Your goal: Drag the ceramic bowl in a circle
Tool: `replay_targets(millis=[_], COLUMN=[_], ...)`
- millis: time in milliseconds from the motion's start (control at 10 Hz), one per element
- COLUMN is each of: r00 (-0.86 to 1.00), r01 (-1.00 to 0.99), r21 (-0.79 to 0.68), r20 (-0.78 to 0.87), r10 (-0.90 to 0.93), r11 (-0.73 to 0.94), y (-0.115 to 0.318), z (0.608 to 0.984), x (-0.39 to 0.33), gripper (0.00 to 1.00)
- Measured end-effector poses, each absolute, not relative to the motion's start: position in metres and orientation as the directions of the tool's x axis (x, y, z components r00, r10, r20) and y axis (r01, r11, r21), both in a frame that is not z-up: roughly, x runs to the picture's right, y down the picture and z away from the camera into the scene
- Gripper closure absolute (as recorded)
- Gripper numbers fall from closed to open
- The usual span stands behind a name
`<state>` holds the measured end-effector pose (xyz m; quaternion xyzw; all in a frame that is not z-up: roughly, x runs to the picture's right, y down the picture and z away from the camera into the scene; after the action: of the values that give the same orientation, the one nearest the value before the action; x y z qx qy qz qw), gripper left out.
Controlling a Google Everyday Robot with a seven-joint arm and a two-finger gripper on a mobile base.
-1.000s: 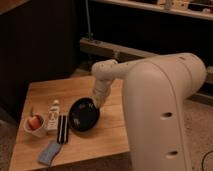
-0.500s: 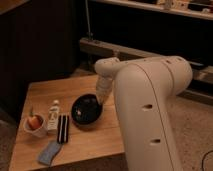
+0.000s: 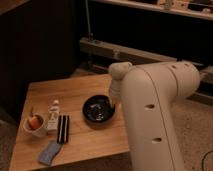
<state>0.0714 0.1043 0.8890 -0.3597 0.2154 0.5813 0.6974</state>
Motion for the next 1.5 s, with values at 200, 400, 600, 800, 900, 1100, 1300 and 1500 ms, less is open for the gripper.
replay_targets(millis=[200, 400, 600, 800, 900, 1100, 1300, 1500], r00=[0.187, 0.167, 0.168, 0.208, 0.237, 0.292, 0.327, 0.354], r01=[-0.977, -0.982, -0.982, -0.974, -0.966, -0.952, -0.94, -0.928], r21=[-0.207, -0.183, -0.183, -0.219, -0.243, -0.282, -0.311, -0.344], r20=[-0.741, -0.751, -0.746, -0.732, -0.723, -0.708, -0.705, -0.698], r10=[0.645, 0.639, 0.645, 0.648, 0.649, 0.642, 0.629, 0.622], r11=[0.044, 0.042, 0.043, 0.064, 0.082, 0.122, 0.14, 0.142], y=[0.116, 0.127, 0.132, 0.139, 0.142, 0.149, 0.16, 0.169], z=[0.886, 0.877, 0.86, 0.84, 0.825, 0.803, 0.793, 0.786], x=[0.102, 0.119, 0.126, 0.112, 0.102, 0.088, 0.077, 0.065], gripper=[0.86, 0.86, 0.86, 0.86, 0.86, 0.86, 0.86, 0.86])
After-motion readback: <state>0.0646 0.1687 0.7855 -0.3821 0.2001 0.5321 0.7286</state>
